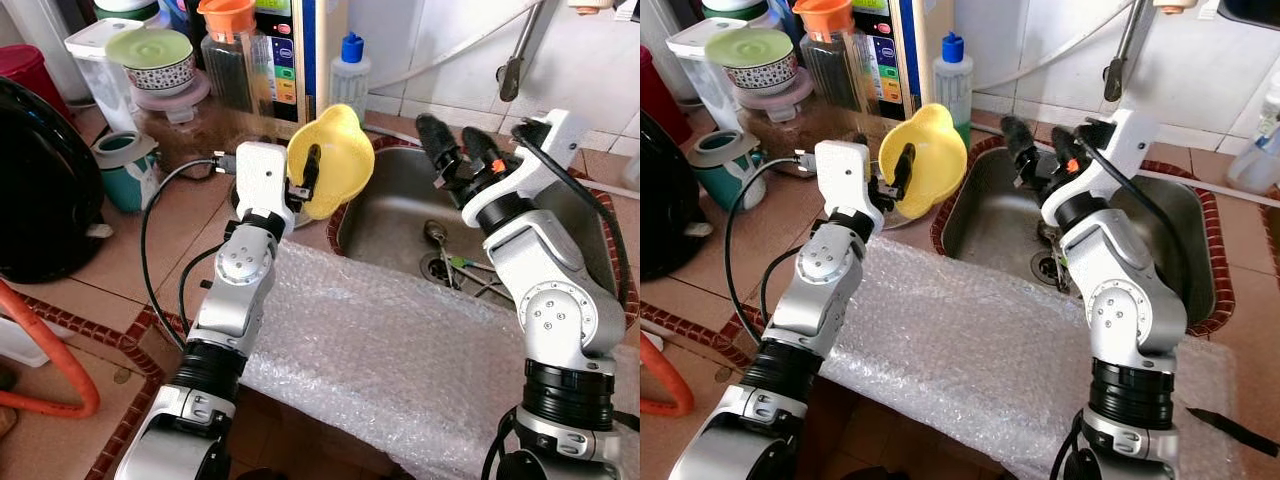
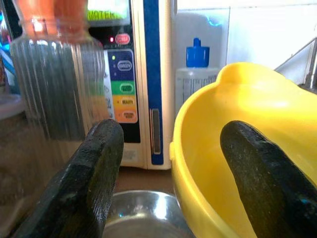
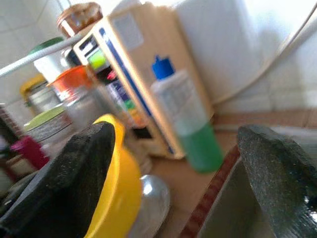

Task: Kitchen organization

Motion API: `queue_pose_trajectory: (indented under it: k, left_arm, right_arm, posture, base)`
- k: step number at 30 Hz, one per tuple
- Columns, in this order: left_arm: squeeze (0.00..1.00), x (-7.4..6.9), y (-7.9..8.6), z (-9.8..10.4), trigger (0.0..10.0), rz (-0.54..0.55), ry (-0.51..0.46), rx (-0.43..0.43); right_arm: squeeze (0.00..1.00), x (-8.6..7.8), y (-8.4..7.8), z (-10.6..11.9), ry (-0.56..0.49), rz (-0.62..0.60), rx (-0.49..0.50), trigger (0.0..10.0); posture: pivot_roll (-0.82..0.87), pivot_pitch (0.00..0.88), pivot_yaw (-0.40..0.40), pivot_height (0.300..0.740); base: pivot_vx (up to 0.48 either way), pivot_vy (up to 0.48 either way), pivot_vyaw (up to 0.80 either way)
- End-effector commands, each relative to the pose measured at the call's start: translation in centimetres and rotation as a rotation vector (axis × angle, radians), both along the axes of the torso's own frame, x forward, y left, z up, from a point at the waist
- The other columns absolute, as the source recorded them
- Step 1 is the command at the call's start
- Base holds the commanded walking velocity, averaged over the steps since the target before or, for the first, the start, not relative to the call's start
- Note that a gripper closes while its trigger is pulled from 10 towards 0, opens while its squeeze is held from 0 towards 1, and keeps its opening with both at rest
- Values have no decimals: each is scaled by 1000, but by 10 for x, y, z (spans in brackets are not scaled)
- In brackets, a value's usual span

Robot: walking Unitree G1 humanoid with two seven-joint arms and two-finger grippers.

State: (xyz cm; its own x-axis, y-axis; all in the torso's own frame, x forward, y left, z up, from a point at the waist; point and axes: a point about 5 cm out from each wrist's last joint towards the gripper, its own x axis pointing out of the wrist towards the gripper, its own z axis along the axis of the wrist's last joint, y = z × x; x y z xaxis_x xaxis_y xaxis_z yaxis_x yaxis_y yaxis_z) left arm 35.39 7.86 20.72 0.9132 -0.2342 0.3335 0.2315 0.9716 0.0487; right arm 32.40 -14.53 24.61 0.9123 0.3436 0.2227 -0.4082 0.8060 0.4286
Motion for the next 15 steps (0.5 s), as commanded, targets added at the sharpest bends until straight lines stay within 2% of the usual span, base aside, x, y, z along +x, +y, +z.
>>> queue_pose_trajectory:
  k: [1,2,4,11,15]
  left_arm:
    - [0,-2,-3,4,10000,-18,-30,12]
    - [0,-3,-4,5,10000,-21,-35,18]
    - [0,-3,-4,5,10000,-23,-36,20]
    - [0,-5,-8,5,10000,-30,-31,15]
    - [0,-5,-10,5,10000,-34,-36,20]
  right_arm:
    - [0,-3,8,4,0,55,22,10000]
    - [0,-5,16,4,10,108,18,10000]
    - [0,-6,22,3,19,140,2,10000]
    - [0,-4,32,3,44,172,-11,10000]
    - [0,2,37,1,78,154,-57,10000]
  posture:
    - [-41,81,40,740]
    - [-41,83,40,740]
    - [-42,83,39,740]
    - [-50,85,36,740]
    - [-50,86,35,740]
  base:
    - [0,0,0]
    - [0,0,0]
    - [0,0,0]
    - [0,0,0]
    - [0,0,0]
